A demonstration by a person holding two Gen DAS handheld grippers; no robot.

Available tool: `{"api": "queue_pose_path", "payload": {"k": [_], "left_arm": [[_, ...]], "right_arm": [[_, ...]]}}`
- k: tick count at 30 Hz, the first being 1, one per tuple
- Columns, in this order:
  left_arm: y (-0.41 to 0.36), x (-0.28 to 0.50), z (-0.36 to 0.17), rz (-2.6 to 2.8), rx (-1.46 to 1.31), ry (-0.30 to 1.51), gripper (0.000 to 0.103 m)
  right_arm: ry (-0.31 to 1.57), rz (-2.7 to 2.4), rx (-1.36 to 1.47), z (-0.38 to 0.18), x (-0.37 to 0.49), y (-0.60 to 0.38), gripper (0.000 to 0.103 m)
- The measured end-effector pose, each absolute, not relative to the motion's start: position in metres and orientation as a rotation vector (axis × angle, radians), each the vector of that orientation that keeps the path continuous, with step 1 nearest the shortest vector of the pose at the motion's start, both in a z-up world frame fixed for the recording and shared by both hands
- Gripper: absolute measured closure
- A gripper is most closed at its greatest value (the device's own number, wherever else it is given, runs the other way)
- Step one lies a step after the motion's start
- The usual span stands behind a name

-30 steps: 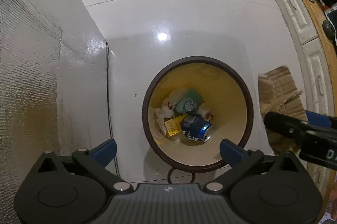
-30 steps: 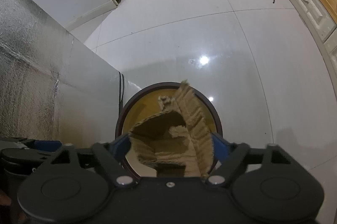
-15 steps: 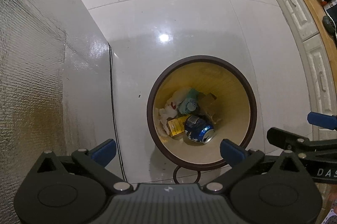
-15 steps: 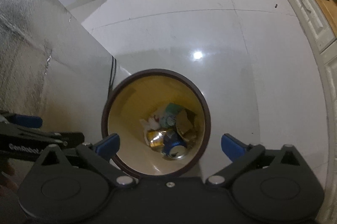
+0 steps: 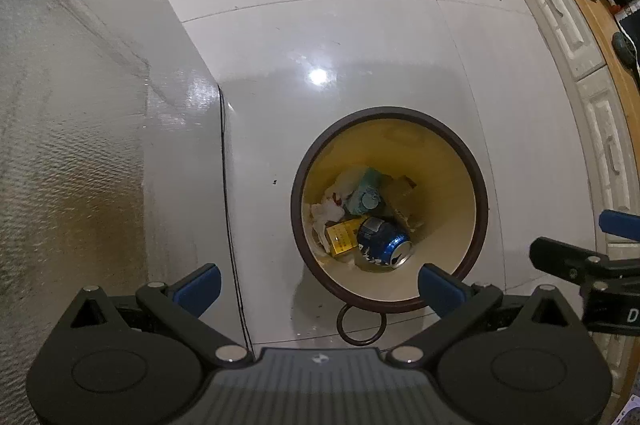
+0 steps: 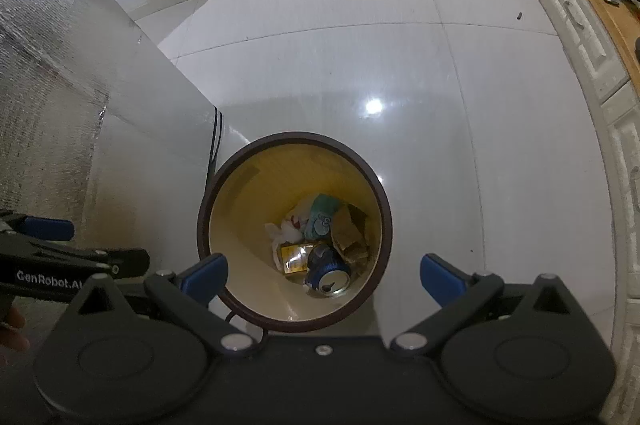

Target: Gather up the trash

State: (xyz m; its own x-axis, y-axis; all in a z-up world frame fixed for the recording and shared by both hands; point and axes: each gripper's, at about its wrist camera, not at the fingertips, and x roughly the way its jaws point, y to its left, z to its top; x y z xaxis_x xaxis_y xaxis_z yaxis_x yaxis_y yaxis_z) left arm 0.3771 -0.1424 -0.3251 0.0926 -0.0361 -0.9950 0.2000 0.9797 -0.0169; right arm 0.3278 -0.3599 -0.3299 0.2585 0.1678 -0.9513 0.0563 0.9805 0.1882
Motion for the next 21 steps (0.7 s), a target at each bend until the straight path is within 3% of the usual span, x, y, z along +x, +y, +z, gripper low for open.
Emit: {"api": "queue_pose_path", "payload": {"k": [21], "left_arm": [[-0.129, 0.347, -0.263, -0.175, 0.118, 1.361, 0.000]], "right_arm": [[1.244, 0.016, 0.196, -0.277, 0.294, -0.373, 0.000]]}}
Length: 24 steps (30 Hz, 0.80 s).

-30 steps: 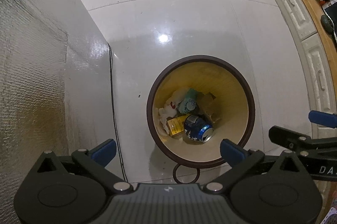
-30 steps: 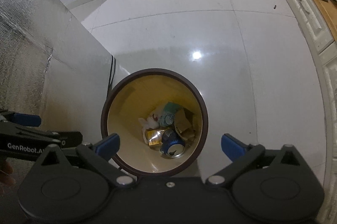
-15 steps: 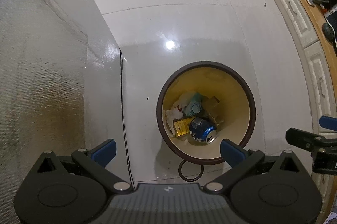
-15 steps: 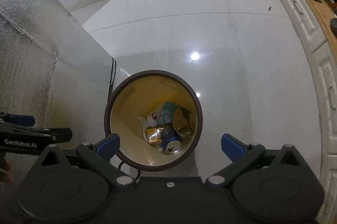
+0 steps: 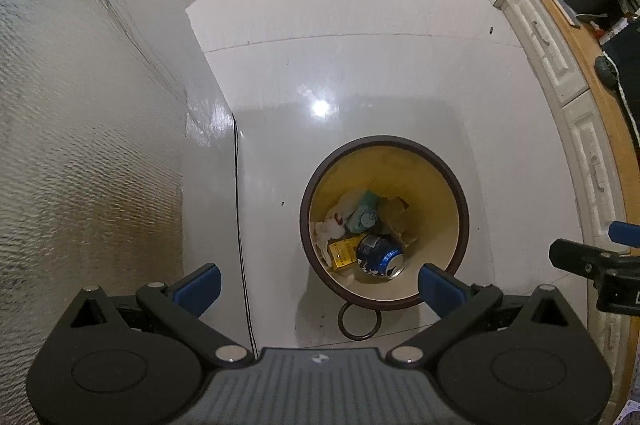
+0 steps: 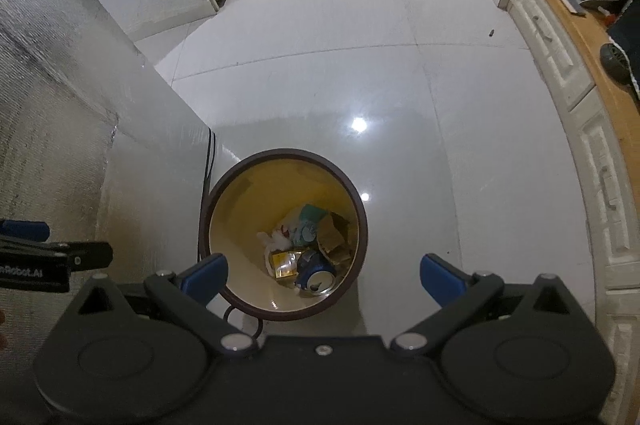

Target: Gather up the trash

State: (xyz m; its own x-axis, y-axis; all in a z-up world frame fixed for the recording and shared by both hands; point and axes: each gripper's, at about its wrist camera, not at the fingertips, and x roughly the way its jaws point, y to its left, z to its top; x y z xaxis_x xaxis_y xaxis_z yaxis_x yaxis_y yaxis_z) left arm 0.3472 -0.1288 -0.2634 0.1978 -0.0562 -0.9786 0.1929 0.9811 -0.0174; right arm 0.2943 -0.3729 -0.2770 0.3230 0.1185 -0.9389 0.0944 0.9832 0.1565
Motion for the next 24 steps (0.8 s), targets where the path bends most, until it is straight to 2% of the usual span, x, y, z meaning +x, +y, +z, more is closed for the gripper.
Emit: {"api": "queue_pose_path", "payload": {"k": [24], "left_arm": [[-0.124, 0.323, -0.179, -0.212, 0.076, 1.175, 0.000]], "right_arm": [[1.089, -0.037, 0.187, -0.196, 0.265, -0.382, 0.000]]}}
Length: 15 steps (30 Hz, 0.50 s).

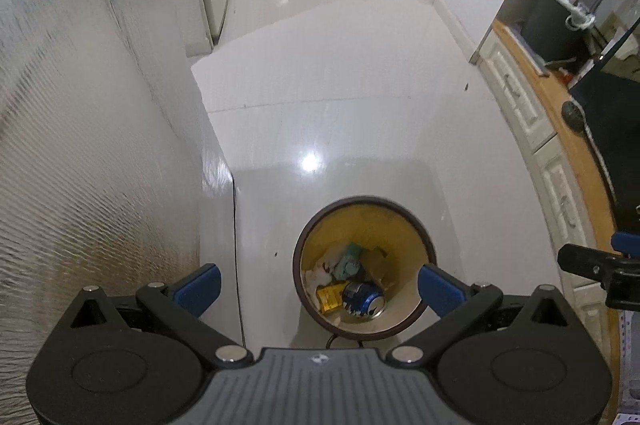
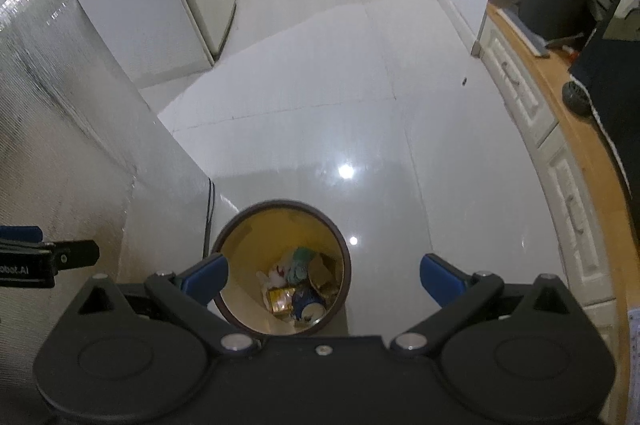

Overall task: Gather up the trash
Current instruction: 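Move both open tools from the bin back over the table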

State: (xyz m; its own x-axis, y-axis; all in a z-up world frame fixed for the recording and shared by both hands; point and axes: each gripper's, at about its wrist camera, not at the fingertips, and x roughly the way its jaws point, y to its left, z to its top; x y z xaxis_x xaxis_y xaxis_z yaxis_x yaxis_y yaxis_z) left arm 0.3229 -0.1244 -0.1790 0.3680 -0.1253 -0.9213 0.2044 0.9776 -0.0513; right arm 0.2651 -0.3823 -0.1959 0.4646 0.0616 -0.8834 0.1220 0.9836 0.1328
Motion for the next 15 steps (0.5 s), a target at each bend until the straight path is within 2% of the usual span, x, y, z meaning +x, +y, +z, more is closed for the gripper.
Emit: {"api": "queue_pose_path", "payload": {"k": [15], "left_arm": [[-0.127, 0.294, -0.079, -0.269, 0.101, 0.975, 0.000]], "right_arm": [[0.902, 0.000, 0.145, -0.107, 0.245, -0.373, 0.000]]}}
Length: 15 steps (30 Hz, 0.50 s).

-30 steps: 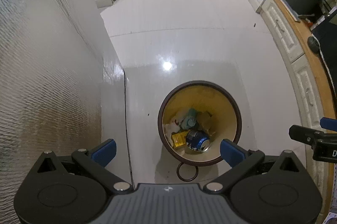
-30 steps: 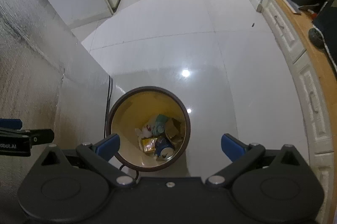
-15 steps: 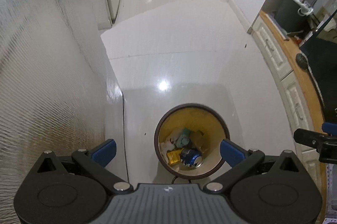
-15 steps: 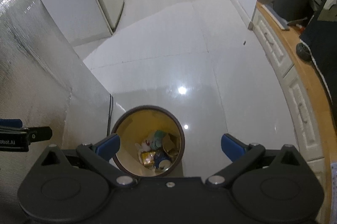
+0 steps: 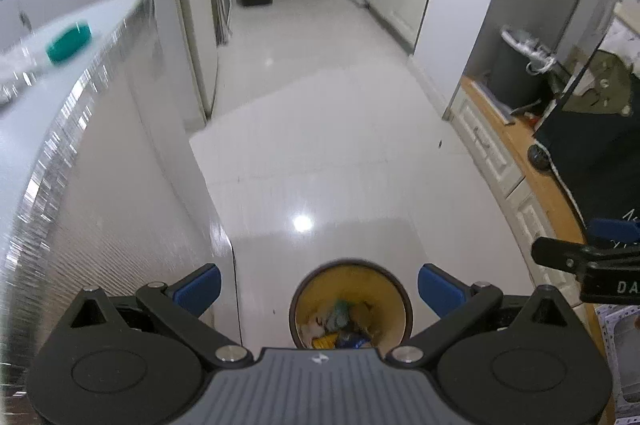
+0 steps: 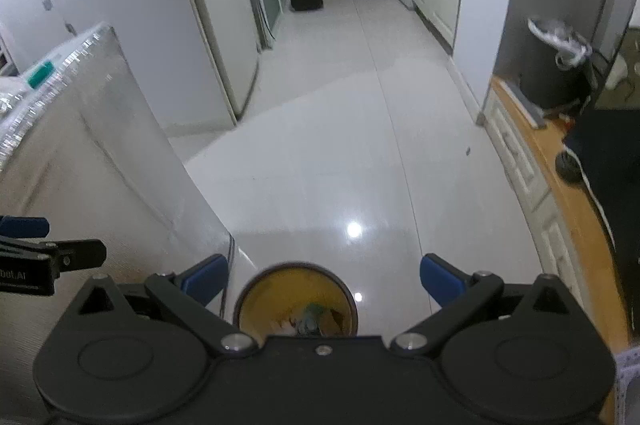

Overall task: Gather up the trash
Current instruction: 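Move both open tools from the bin back over the table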

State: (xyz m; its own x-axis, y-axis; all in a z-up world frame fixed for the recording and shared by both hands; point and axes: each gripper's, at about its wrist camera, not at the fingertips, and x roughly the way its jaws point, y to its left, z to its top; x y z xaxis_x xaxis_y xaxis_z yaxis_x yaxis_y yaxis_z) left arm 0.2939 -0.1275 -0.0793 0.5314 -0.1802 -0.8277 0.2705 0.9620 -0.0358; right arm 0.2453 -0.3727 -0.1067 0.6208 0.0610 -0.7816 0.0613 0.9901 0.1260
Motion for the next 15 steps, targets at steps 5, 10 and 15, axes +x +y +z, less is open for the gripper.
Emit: {"api": "queue_pose_path", "payload": {"k": [5, 10, 15], "left_arm": [[-0.120, 0.278, -0.043, -0.270, 0.114, 0.886, 0.000], [-0.107, 0.264, -0.005, -0.253, 0.123, 0.788, 0.000], [-0.089, 0.257, 0.029, -0.233, 0.121, 0.698, 0.000]], "right_arm": [[0.823, 0.030, 0.132, -0.072, 0.236, -0.362, 0.000], [0.737, 0.061, 0.124, -0.038, 0.229, -0.352, 0.000], [0.660, 0.092, 0.117, -0.007, 0.226, -0.338, 0.000]]}}
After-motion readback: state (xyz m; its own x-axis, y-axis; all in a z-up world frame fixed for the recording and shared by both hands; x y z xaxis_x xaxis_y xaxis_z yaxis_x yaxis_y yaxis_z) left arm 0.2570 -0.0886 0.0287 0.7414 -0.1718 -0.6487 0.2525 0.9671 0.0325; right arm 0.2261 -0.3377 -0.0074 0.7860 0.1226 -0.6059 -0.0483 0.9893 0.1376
